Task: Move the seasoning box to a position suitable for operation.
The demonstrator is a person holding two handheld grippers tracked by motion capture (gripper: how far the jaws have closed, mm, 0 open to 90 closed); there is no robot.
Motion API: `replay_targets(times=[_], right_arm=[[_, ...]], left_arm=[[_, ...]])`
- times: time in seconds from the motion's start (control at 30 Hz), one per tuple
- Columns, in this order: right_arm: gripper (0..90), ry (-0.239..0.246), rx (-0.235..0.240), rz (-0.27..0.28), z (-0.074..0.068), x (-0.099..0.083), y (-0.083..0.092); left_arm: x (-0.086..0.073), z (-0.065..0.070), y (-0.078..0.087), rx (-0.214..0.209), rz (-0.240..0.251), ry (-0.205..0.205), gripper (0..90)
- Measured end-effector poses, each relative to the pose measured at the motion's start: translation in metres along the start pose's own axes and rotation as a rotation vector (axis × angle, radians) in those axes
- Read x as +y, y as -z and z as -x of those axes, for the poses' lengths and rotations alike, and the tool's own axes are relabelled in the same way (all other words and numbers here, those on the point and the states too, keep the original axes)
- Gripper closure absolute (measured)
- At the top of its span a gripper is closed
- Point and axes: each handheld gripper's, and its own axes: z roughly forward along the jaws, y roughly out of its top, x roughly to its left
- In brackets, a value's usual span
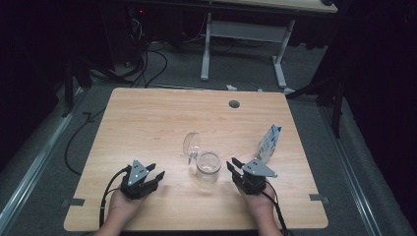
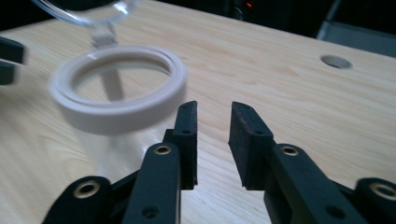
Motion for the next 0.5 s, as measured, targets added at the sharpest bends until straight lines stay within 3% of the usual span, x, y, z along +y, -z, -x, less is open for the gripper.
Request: replay_targets(times=[0.07, 0.17, 0.3, 0.5], right_arm=[[71.0, -0.009, -0.011, -0.01, 0.001, -0.003, -0.001], [68.6, -0.027, -0.04, -0.029, 0.003, -0.01, -0.003], [67.0, -0.049, -0.062, -0.056, 0.005, -0.019, 0.01], [64.9, -0.053, -0.111, -0.063, 0.009, -0.029, 0.03]], left_arm=[[-0.003, -0.003, -0.001, -0.012, -0.004, 0.018, 52.7], [-0.007, -0.011, -0.001, -0.035, -0.004, 0.079, 52.2], [-0.009, -0.014, 0.006, -0.008, 0.022, 0.087, 51.2], [-0.007, -0.01, 0.01, -0.005, 0.061, 0.095, 51.2]])
